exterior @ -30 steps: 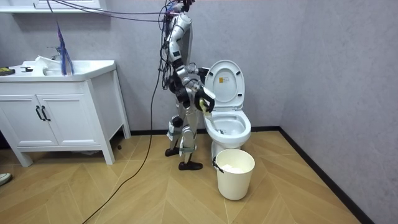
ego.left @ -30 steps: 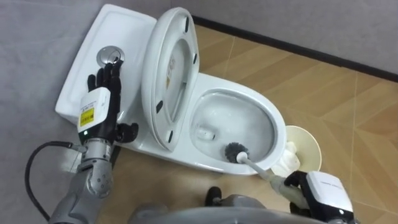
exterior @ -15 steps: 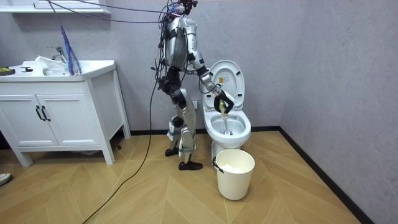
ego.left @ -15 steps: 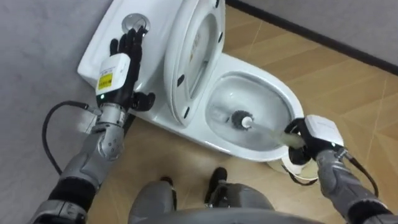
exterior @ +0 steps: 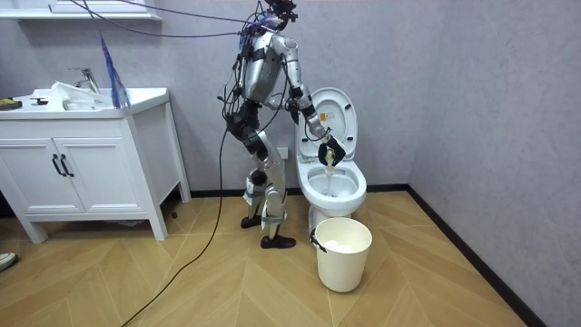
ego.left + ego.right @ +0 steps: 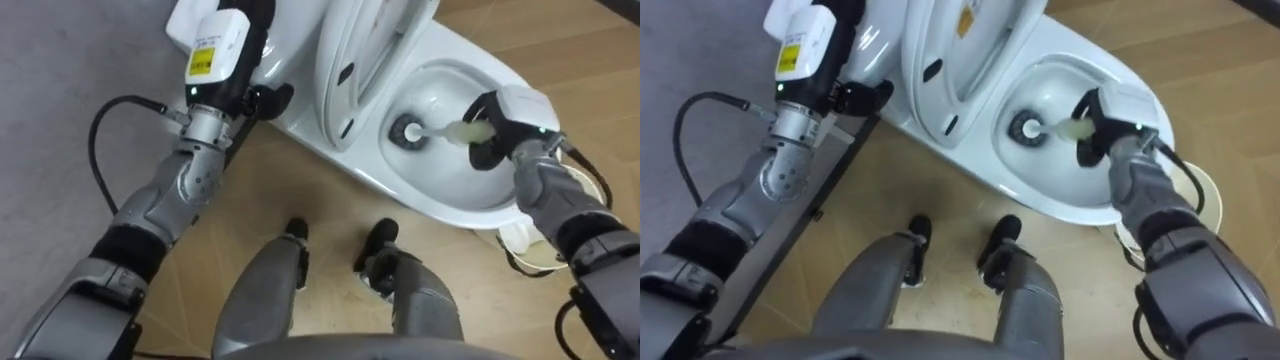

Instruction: Brush toilet

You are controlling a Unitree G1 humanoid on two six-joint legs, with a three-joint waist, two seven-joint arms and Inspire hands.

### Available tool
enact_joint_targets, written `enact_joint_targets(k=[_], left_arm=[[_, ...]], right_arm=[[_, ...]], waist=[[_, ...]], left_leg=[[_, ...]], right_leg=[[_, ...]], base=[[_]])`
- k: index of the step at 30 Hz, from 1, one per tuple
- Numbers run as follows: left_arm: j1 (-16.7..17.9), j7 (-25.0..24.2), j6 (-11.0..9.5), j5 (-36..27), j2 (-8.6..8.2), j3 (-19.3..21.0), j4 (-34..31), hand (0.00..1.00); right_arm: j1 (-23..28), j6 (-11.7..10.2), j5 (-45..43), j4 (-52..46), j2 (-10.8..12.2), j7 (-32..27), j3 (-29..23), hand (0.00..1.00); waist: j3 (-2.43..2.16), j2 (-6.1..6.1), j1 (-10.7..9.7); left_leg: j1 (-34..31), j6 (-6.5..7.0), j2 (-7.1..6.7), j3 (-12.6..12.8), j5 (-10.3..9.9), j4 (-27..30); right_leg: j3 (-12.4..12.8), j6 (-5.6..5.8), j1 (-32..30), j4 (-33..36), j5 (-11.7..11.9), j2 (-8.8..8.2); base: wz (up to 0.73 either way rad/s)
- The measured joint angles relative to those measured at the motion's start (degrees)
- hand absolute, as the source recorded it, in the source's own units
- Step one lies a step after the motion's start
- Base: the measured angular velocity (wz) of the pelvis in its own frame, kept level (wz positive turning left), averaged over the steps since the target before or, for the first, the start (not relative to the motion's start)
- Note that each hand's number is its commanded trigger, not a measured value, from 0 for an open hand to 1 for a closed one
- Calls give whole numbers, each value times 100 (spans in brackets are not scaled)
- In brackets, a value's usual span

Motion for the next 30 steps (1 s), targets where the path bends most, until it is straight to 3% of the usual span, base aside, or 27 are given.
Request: enact_joint_targets(k=[6, 9, 14, 18, 20, 22, 24, 26, 30], left_arm=[[80, 362, 4, 11, 11, 0, -110, 0], [151, 409, 42, 9, 11, 4, -80, 0], [143, 394, 272, 18, 4, 15, -76, 0], [249, 418, 357, 21, -22, 21, -21, 0], [348, 454, 418, 25, -53, 16, 45, 0], [565, 538, 498, 22, -55, -30, 19, 0], [699, 627, 514, 22, -73, -12, 29, 0], [790, 725, 571, 21, -90, 3, 18, 0], [925, 840, 795, 11, -138, 55, -18, 0]], right_arm=[[-110, 51, 970, 65, -32, 78, -652, 100], [-109, 107, 1032, 66, -25, 174, -703, 100], [63, 224, 984, -337, 1, 417, -666, 100], [775, 360, 896, -1504, 99, 612, -490, 100], [1135, 386, 765, -1963, 201, 623, -418, 100], [1671, 452, 578, -2738, 232, 647, -331, 100], [1931, 469, 556, -3209, 209, 738, -307, 100], [2052, 488, 531, -3564, 222, 884, -294, 100], [2281, 494, 631, -4258, 218, 1160, -263, 100]], waist=[[6, -9, -106], [6, -8, -197], [-1, 5, -311], [-64, 120, -333], [-117, 195, -347], [-209, 321, -372], [-260, 384, -417], [-273, 402, -501], [-279, 328, -552]], left_leg=[[-119, 40, -31, 41, 40, -23], [-107, 66, -42, 76, 63, 16], [-97, 86, -87, 78, 69, 37], [-43, 76, -34, 69, 63, -11], [68, 74, -25, 91, 67, -102], [153, 74, -23, 103, 66, -198], [191, 67, -15, 108, 61, -224], [242, 55, -14, 114, 70, -231], [408, 53, -20, 282, 71, -315]], right_leg=[[14, 19, -172, 70, -15, -76], [26, 32, -178, 117, -23, -125], [27, 53, -153, 116, -34, -134], [-10, 37, -12, -72, 72, -8], [11, 46, 76, -154, 86, 20], [7, 58, 135, -222, 82, 40], [18, 58, 152, -232, 80, 61], [54, 56, 165, -207, 63, 60], [252, 67, 167, -122, -12, 68]], base=[[2], [1], [0], [-3], [-9], [-6], [-5], [-2], [-14]])
